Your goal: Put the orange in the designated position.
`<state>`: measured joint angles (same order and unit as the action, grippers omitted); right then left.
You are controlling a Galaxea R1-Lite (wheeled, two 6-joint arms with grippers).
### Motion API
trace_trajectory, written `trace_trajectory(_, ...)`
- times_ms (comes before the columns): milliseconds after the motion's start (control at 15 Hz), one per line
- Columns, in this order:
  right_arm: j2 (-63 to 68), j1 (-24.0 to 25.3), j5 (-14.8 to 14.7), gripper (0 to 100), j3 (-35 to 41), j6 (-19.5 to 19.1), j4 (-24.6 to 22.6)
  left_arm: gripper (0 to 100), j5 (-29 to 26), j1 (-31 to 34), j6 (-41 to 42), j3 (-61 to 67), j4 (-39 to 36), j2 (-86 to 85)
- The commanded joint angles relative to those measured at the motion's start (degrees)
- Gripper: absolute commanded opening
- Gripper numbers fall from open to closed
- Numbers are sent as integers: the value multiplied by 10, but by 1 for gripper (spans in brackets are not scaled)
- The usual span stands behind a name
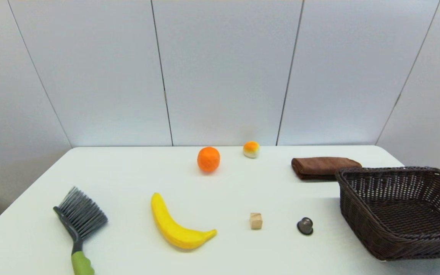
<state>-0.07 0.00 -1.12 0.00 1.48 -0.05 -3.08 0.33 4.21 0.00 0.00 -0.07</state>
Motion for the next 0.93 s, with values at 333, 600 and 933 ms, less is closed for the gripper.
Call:
trace_trajectory(333, 1, 0, 0, 100, 0, 0, 0, 100, 0, 0, 0, 0, 0, 1)
trace_trajectory(600, 1, 0, 0, 100, 0, 0, 0, 100, 0, 0, 0, 0, -1, 1)
trace_trajectory(933, 0, 0, 0, 100, 0, 0, 0, 100, 0, 0, 0, 0, 0, 1)
